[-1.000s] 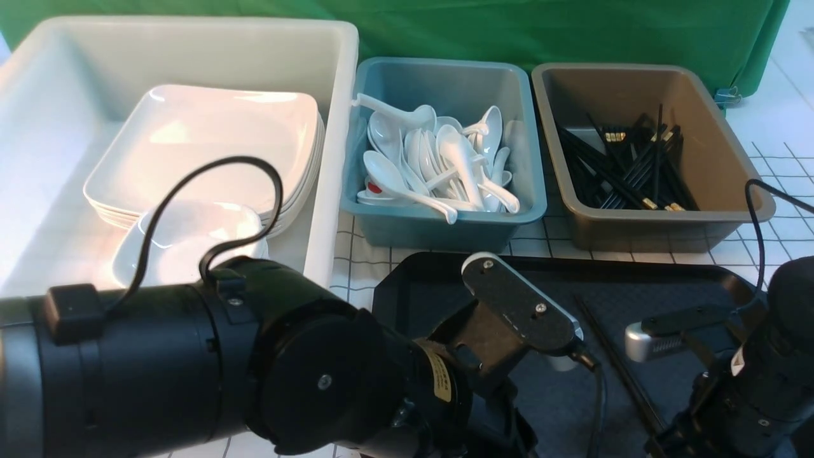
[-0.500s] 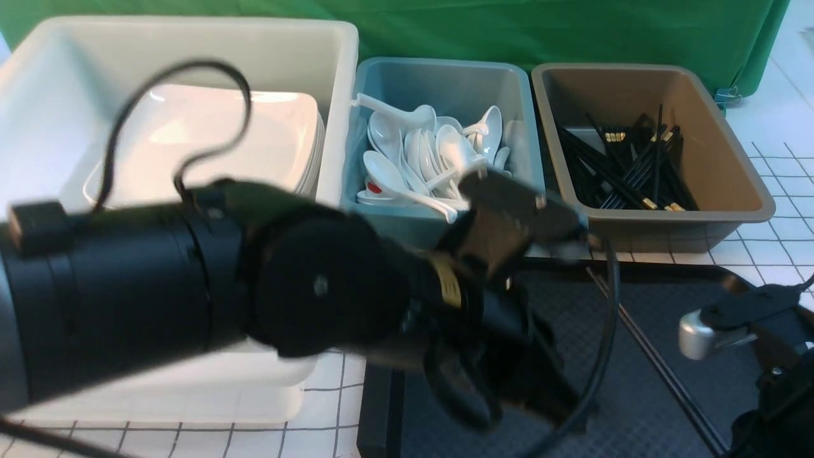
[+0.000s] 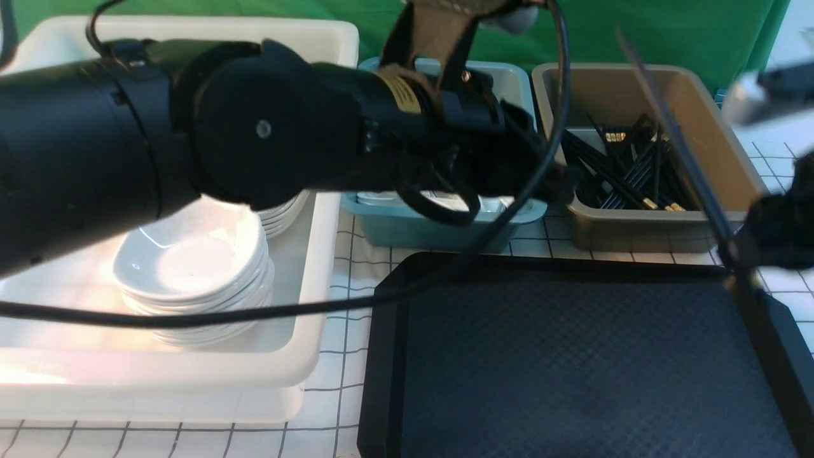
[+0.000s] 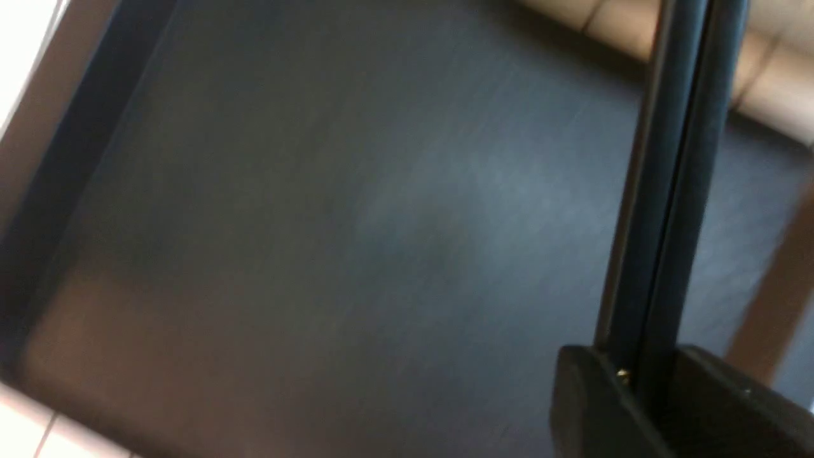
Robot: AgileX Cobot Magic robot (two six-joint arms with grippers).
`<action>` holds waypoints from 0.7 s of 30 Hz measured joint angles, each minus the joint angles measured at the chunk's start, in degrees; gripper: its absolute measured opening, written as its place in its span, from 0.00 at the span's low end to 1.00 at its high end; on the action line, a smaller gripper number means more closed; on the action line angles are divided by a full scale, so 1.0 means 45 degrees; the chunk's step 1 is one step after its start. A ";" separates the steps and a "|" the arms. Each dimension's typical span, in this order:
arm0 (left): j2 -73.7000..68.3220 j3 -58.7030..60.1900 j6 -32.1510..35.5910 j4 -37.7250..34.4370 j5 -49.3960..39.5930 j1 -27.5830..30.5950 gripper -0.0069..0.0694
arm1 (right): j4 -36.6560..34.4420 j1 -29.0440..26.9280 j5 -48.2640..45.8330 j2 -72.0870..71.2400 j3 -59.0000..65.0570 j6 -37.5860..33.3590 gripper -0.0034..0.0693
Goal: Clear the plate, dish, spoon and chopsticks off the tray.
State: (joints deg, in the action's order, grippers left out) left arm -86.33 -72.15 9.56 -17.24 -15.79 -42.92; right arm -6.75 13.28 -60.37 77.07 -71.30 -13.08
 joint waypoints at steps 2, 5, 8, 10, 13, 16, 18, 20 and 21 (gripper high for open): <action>-0.0008 0.0000 0.0012 0.0235 0.0273 0.0010 0.09 | 0.0022 -0.0344 0.0079 0.0794 -0.0900 -0.0217 0.23; -0.0008 0.0000 0.0075 0.0661 0.0495 0.0010 0.09 | 0.0016 -0.0952 0.0348 0.2464 -0.2514 -0.0421 0.23; -0.0008 0.0000 0.0075 0.0937 0.0510 0.0010 0.09 | 0.0026 -0.1345 0.0734 0.3996 -0.3770 -0.0440 0.23; -0.0008 0.0000 0.0075 0.1126 0.0510 0.0010 0.09 | 0.0063 -0.1512 0.1126 0.5144 -0.4592 -0.0454 0.23; -0.0008 0.0000 0.0075 0.1246 0.0510 0.0010 0.09 | 0.0075 -0.1549 0.1754 0.6596 -0.5564 -0.0466 0.23; -0.0008 -0.0011 0.0075 0.1426 0.0498 0.0010 0.09 | 0.0075 -0.1549 0.2356 0.7974 -0.6319 -0.0498 0.23; -0.0008 -0.0011 0.0075 0.1469 0.0467 0.0010 0.09 | 0.0088 -0.1549 0.2505 0.8613 -0.6685 -0.0666 0.23; -0.0008 -0.0011 0.0075 0.1480 0.0382 0.0010 0.09 | 0.0122 -0.1559 0.2696 0.9199 -0.6878 -0.0800 0.23; -0.0008 -0.0011 0.0075 0.1478 0.0335 0.0010 0.09 | 0.0151 -0.1559 0.2824 0.9435 -0.6915 -0.0819 0.23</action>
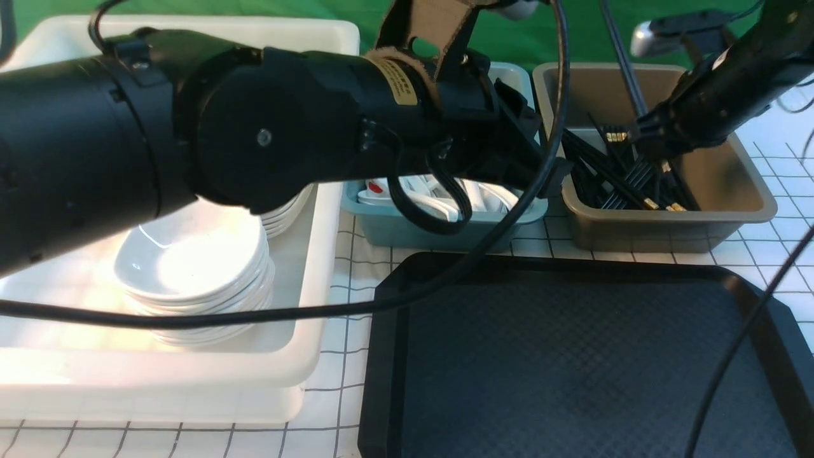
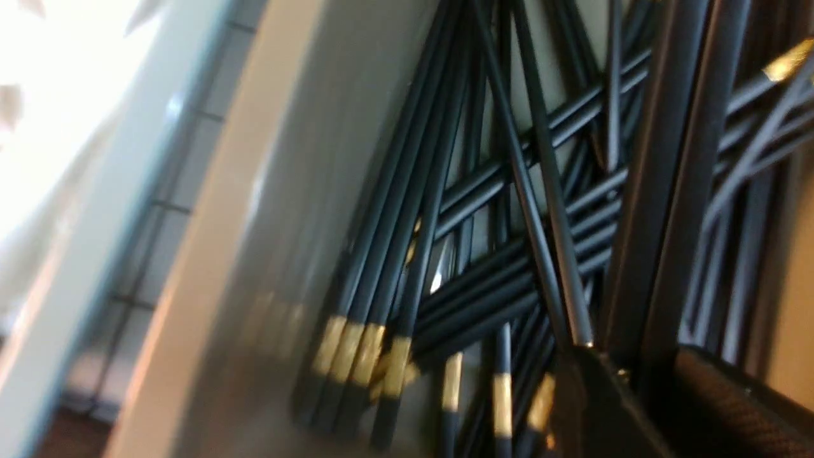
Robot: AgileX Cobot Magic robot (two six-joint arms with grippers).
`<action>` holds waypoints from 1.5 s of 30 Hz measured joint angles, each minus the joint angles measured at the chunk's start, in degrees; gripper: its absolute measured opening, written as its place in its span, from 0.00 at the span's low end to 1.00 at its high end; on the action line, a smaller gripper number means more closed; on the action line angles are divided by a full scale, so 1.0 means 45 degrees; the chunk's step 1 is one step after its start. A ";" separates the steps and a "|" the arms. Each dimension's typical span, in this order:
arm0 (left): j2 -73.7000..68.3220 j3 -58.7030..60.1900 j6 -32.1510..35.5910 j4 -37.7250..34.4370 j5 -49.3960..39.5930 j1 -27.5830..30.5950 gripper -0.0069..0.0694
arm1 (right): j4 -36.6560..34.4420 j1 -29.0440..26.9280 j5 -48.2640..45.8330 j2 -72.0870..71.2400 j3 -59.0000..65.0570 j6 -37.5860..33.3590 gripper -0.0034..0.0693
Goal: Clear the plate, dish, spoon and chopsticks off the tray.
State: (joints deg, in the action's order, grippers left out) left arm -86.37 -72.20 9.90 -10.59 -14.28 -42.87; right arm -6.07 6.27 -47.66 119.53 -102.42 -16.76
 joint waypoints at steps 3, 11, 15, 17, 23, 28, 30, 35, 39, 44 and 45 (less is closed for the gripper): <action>0.0000 0.0000 0.0000 0.0028 -0.0163 0.0000 0.09 | 0.0015 -0.0091 0.0182 0.0391 -0.0044 0.0074 0.23; 0.0000 0.0000 -0.0268 0.0028 -0.0529 0.0000 0.09 | 0.0274 -0.0232 -0.1205 0.0360 -0.0059 0.0706 0.50; 0.0000 0.0000 -0.0299 0.0028 -0.0609 0.0000 0.09 | 0.0414 -0.0232 -0.2378 -0.0468 -0.0202 0.0706 0.44; 0.0000 0.0000 -0.0299 0.0028 -0.0837 0.0000 0.09 | 0.0414 -0.0246 -0.2921 -0.1343 -0.0261 0.0706 0.31; 0.0428 0.0000 -0.0362 0.0028 -0.1715 0.0000 0.09 | 0.0438 -0.0246 -0.3340 -0.4780 -0.0282 0.0706 0.07; 0.2033 0.0000 -0.0808 0.0946 -0.2850 0.0000 0.09 | 0.0423 -0.0246 -0.2349 -0.9628 0.1134 0.1010 0.06; 0.2685 0.0000 -0.1283 0.1640 -0.3457 0.0000 0.09 | 0.0401 -0.0246 -0.1254 -1.1348 0.2141 0.1106 0.06; 0.4474 0.0134 -0.2627 0.3674 -0.5137 0.0000 0.09 | 0.0397 -0.0246 0.2798 -1.6114 0.6675 0.1350 0.06; 0.5542 0.0767 -0.3362 0.4602 -0.5568 0.0000 0.09 | 0.0397 -0.0255 0.4961 -1.8732 0.9958 0.1533 0.06; 0.7755 0.3241 -0.5251 0.5860 -0.5956 0.0000 0.09 | 0.0397 -0.0255 0.7794 -2.2374 1.4867 0.1752 0.06; 0.8228 0.3688 -0.5564 0.5927 -0.5856 0.0000 0.09 | 0.0397 -0.0255 0.8166 -2.2800 1.5403 0.1824 0.06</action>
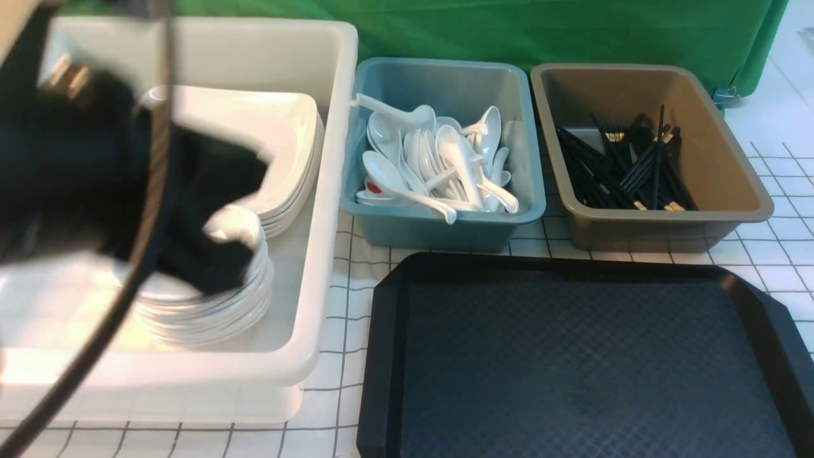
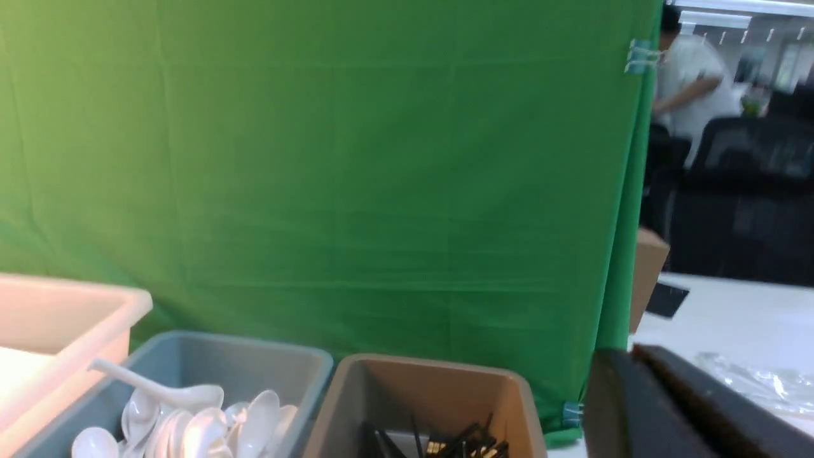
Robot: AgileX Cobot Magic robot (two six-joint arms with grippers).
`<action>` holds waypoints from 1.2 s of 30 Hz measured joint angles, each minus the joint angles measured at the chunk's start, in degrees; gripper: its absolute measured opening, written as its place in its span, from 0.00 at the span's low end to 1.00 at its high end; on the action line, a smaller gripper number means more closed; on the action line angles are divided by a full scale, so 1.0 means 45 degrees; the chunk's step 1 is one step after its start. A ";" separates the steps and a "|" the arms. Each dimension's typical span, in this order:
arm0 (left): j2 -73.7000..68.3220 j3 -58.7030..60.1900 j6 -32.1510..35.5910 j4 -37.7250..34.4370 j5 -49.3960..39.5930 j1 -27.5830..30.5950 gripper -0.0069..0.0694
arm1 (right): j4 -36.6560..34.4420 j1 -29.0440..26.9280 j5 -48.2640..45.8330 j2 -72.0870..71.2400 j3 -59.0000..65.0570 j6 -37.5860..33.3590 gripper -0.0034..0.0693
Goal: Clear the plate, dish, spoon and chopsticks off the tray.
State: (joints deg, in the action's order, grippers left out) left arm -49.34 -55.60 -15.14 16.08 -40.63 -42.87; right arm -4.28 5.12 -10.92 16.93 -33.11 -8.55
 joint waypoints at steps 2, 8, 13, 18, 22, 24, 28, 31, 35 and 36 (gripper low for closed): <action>0.0907 0.1170 -0.0288 0.0085 0.0331 0.0000 0.09 | -0.0010 0.0000 0.0670 -0.0879 0.1006 0.0150 0.07; 0.3377 0.3853 -0.0496 0.0085 0.1208 0.0000 0.09 | -0.0010 0.0000 0.1365 -0.2414 0.2346 0.0237 0.09; 0.4878 0.5663 -0.1996 0.0043 0.3253 0.0000 0.09 | -0.0010 0.0000 0.1870 -0.2623 0.2365 0.0246 0.13; 0.5053 0.6644 -0.2147 0.0013 0.6023 0.0000 0.09 | -0.0025 0.0000 0.2036 -0.2623 0.2365 0.0246 0.16; 0.5053 0.6724 -0.2119 -0.0011 0.6988 0.0000 0.09 | -0.0025 0.0000 0.2053 -0.2623 0.2365 0.0246 0.17; 0.5053 0.6724 -0.2119 -0.0056 0.7234 0.0000 0.09 | -0.0025 0.0000 0.2053 -0.2623 0.2365 0.0246 0.18; 0.5053 0.6736 -0.2107 -0.0104 0.7664 0.0000 0.09 | -0.0039 0.0000 0.2053 -0.2623 0.2365 0.0246 0.19; 0.5053 0.6748 -0.2107 -0.0117 0.7677 0.0000 0.09 | -0.0039 0.0000 0.2053 -0.2623 0.2365 0.0246 0.19; 0.5053 0.6748 -0.2107 -0.0121 0.7677 0.0000 0.09 | -0.0049 0.0000 0.2053 -0.2623 0.2365 0.0246 0.20; 0.5053 0.6748 -0.2107 -0.0121 0.7677 0.0000 0.09 | -0.0049 0.0000 0.2053 -0.2623 0.2365 0.0246 0.21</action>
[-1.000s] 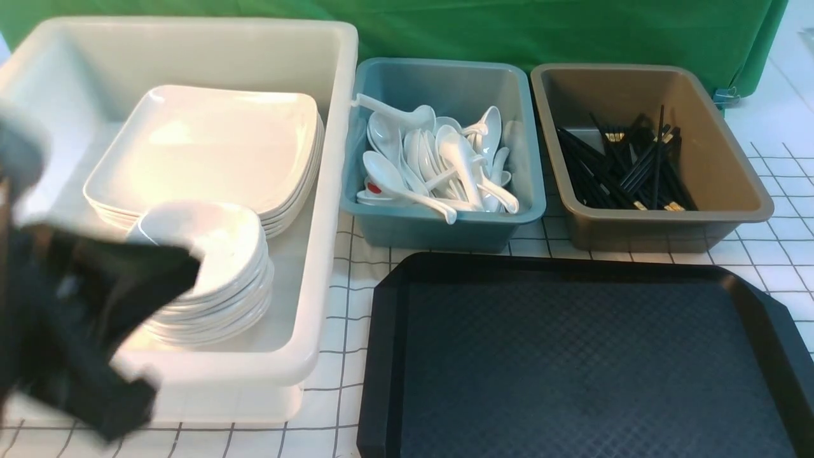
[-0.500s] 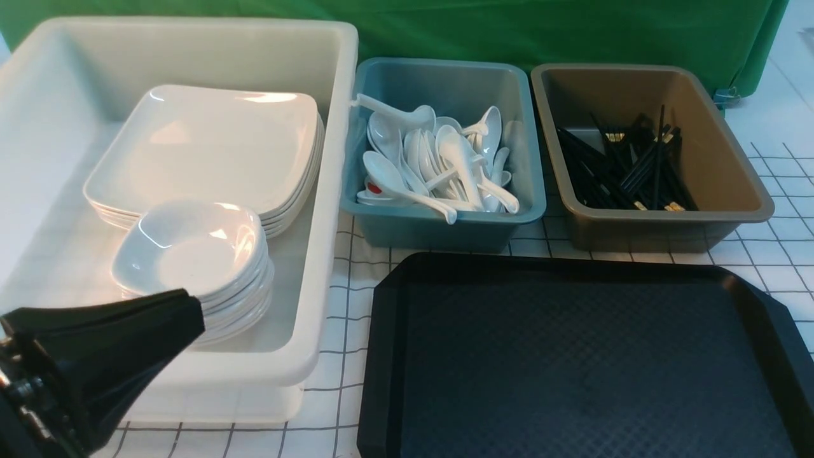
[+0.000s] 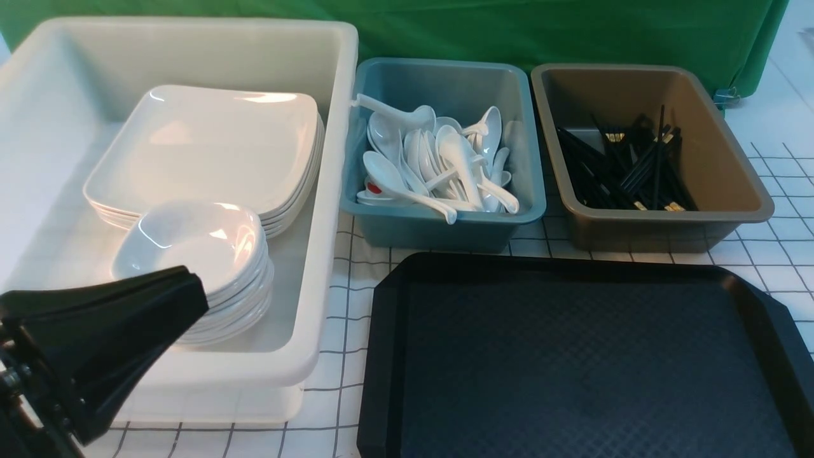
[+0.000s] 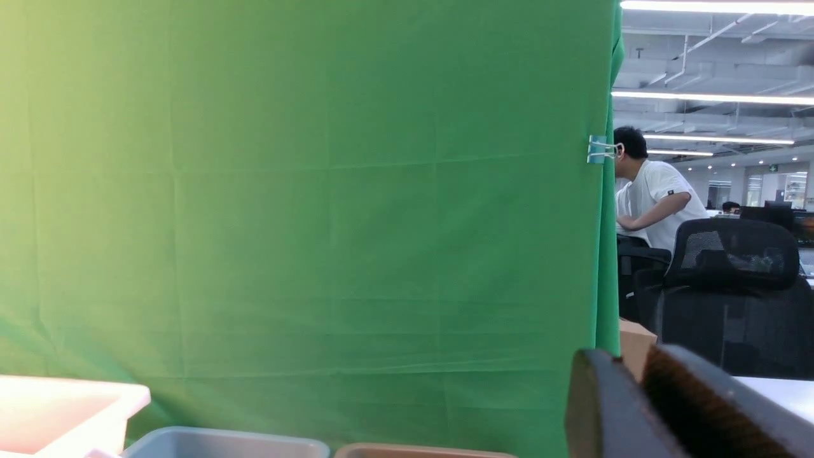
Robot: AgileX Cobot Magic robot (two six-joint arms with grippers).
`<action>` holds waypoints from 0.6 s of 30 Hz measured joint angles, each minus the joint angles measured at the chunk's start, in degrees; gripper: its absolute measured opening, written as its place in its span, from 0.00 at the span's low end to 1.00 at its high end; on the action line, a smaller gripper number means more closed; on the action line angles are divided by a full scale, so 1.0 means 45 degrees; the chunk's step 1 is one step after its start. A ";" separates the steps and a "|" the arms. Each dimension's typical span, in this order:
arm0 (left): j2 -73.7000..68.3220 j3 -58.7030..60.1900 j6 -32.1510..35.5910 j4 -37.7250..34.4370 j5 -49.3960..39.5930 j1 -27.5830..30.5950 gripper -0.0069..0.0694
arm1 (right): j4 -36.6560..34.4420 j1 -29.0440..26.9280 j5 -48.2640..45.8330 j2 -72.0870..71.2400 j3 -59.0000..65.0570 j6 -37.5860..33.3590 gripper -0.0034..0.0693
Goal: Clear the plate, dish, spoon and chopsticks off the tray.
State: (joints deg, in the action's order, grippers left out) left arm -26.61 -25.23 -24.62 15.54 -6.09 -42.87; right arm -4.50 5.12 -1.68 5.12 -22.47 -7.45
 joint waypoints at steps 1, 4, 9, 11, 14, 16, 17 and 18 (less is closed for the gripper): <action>0.0000 0.0000 0.0000 0.0000 0.0000 0.0000 0.09 | 0.0000 0.0000 0.0009 0.0000 0.0000 0.0000 0.21; 0.0000 0.0000 0.0046 -0.0016 0.0000 0.0000 0.09 | 0.0000 0.0000 0.0009 0.0000 0.0000 0.0000 0.23; 0.0255 0.0000 0.0553 -0.0515 -0.0190 0.0044 0.09 | 0.0000 0.0000 0.0009 0.0000 0.0000 0.0000 0.24; 0.0576 0.0000 0.1230 -0.1080 -0.0344 0.0253 0.09 | 0.0000 0.0000 0.0009 0.0000 0.0000 0.0000 0.25; 0.1370 0.0124 0.2792 -0.2491 -0.0477 0.1397 0.09 | 0.0000 0.0000 0.0009 0.0000 0.0000 0.0000 0.26; 0.2291 0.0545 0.4077 -0.3453 -0.0463 0.2717 0.09 | 0.0000 0.0000 0.0009 0.0000 0.0000 0.0000 0.27; 0.2552 0.0707 0.4373 -0.3594 -0.0449 0.3272 0.09 | 0.0000 0.0000 0.0009 0.0000 0.0000 0.0000 0.28; 0.2814 0.0895 0.4663 -0.3790 -0.0436 0.3558 0.09 | 0.0000 0.0000 0.0009 0.0000 0.0000 0.0000 0.28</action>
State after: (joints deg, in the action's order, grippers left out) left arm -13.95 -21.21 -3.64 -1.52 -8.05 -26.86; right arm -4.50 5.12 -1.64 5.12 -22.47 -7.45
